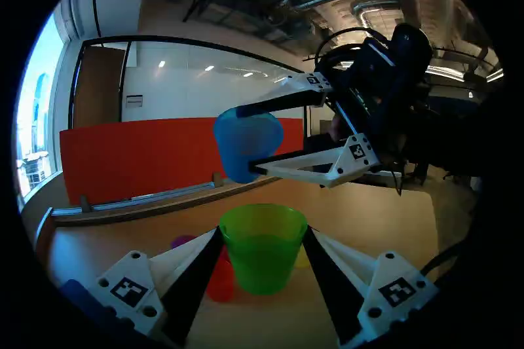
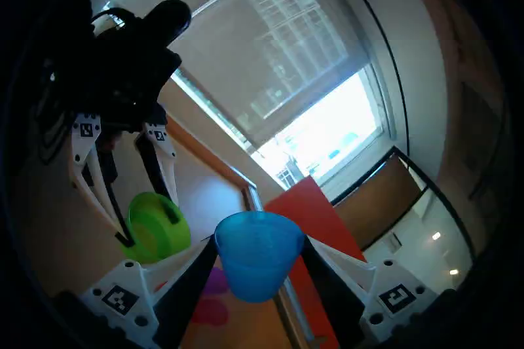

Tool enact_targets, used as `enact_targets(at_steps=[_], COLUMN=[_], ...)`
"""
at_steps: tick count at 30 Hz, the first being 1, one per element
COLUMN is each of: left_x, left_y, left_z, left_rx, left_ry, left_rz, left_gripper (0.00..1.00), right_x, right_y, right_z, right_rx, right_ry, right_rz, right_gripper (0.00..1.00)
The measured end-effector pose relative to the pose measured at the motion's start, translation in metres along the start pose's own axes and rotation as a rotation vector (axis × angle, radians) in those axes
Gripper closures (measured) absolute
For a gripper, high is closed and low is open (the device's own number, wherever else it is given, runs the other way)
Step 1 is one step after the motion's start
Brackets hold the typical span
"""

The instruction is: Pour water

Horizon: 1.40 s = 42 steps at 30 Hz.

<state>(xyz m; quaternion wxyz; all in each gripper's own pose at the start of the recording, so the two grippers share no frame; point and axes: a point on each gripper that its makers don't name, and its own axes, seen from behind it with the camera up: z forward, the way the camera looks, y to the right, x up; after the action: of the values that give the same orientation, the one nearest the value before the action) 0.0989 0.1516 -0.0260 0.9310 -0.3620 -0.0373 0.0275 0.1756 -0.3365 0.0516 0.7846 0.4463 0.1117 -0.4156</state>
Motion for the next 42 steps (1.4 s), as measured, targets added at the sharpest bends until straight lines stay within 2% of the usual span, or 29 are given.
enact_targets(at_steps=[8, 15, 20, 30, 35, 42], left_x=[-0.002, -0.004, -0.004, -0.004, -0.007, -0.011], left_y=[-0.001, -0.004, -0.005, -0.005, -0.006, -0.006], left_z=[0.001, 0.002, 0.001, 0.003, 0.003, 0.005], left_rx=[0.002, 0.008, 0.008, 0.006, 0.005, 0.0], left_ry=[-0.008, -0.011, -0.012, -0.015, -0.023, -0.043], left_rz=[0.003, 0.0, -0.004, -0.003, -0.003, 0.002], left_gripper=[0.13, 0.13, 0.14, 0.13, 0.13, 0.14], right_x=[-0.016, -0.032, -0.032, -0.038, -0.042, -0.051], right_y=[-0.005, -0.015, -0.018, -0.027, -0.034, -0.046], right_z=[-0.002, -0.004, -0.007, -0.013, -0.017, -0.022], right_rx=[0.01, 0.012, 0.014, 0.038, 0.054, 0.078], right_ry=[-0.035, -0.075, -0.076, -0.081, -0.092, -0.116], right_rz=[0.194, 0.323, 0.45, 0.669, 0.74, 0.778], right_gripper=[0.08, 0.08, 0.08, 0.08, 0.08, 0.08])
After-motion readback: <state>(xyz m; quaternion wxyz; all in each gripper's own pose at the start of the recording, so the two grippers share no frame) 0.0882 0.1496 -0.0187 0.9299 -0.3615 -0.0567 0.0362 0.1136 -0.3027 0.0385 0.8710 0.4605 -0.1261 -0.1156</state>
